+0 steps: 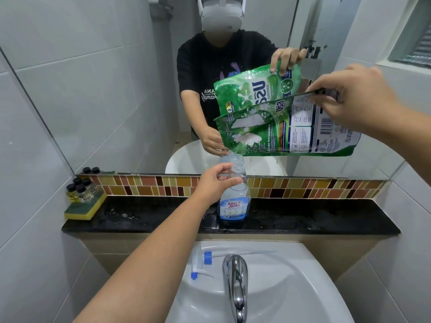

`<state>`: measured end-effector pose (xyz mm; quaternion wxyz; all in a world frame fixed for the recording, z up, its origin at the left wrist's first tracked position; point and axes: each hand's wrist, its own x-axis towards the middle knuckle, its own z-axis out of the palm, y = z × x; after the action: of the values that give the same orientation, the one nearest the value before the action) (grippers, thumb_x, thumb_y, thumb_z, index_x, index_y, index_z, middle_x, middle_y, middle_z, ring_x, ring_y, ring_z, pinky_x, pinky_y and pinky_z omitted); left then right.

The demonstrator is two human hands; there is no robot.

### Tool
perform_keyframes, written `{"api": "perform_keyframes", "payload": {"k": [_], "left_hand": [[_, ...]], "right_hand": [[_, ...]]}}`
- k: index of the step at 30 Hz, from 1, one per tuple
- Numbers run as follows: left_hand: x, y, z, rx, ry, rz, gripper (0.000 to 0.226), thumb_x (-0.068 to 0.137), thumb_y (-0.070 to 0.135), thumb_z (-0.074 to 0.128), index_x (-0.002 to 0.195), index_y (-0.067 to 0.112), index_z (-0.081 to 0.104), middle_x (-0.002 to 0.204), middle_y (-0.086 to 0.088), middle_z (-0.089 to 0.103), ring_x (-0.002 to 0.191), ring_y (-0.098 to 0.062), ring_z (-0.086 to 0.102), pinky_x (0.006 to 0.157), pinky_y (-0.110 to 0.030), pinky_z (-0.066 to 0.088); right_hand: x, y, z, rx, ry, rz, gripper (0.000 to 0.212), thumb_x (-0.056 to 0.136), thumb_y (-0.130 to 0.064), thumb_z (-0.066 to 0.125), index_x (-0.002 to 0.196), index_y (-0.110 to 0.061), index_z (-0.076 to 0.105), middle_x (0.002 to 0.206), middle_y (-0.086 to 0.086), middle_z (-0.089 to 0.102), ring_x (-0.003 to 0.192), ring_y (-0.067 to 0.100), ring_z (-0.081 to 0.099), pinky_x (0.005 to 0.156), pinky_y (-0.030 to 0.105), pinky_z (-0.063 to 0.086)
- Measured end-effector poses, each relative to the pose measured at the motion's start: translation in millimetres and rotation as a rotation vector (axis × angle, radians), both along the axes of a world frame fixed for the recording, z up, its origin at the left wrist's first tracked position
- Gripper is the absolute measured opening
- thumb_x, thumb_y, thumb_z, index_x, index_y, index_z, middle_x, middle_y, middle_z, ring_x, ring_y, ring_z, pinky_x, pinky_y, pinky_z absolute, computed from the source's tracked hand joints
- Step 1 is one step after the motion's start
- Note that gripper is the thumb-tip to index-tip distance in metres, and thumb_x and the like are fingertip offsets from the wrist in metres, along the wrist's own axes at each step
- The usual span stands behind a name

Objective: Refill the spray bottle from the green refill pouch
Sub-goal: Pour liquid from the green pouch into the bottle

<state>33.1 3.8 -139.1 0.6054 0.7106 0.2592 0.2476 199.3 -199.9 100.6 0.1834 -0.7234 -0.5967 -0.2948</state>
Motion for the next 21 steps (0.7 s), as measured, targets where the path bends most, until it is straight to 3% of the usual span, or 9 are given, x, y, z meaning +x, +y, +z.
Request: {"api": "perform_keyframes", "payload": {"k": [3,12,21], "left_hand": [[0.4,-1.0,0.5,0.012,-0.001,0.007,0.063,0.075,0.035,0.083,0.131,0.026,0.056,0.121,0.009,0.06,0.104,-0.003,0.06,0.086,-0.027,0.054],[0.4,0.4,0.0,0.018,-0.002,0.008,0.064,0.074,0.035,0.084,0.131,0.026,0.056,0.12,0.008,0.061,0.103,-0.003,0.06,0.084,-0.026,0.054],[0.2,1.6,1.6,0.004,0.007,-0.001,0.063,0.074,0.034,0.083,0.131,0.025,0.056,0.124,0.003,0.062,0.108,-0.009,0.062,0.092,-0.037,0.055]], "right_hand": [[-1.4,-1.6,0.9,0.0,-0.005,0.004,0.016,0.086,-0.018,0.064,0.1,-0.018,0.072,0.072,-0.004,0.053,0.077,0.028,0.044,0.077,0.049,0.041],[-2.0,-5.0,2.3,0.005,-0.004,0.006,0.015,0.086,-0.02,0.064,0.1,-0.019,0.072,0.075,0.001,0.062,0.082,0.034,0.05,0.08,0.05,0.04],[1.9,-5.2,2.4,0.014,-0.004,-0.001,0.017,0.087,-0.02,0.063,0.101,-0.019,0.072,0.072,-0.005,0.054,0.079,0.029,0.045,0.077,0.048,0.039]]}}
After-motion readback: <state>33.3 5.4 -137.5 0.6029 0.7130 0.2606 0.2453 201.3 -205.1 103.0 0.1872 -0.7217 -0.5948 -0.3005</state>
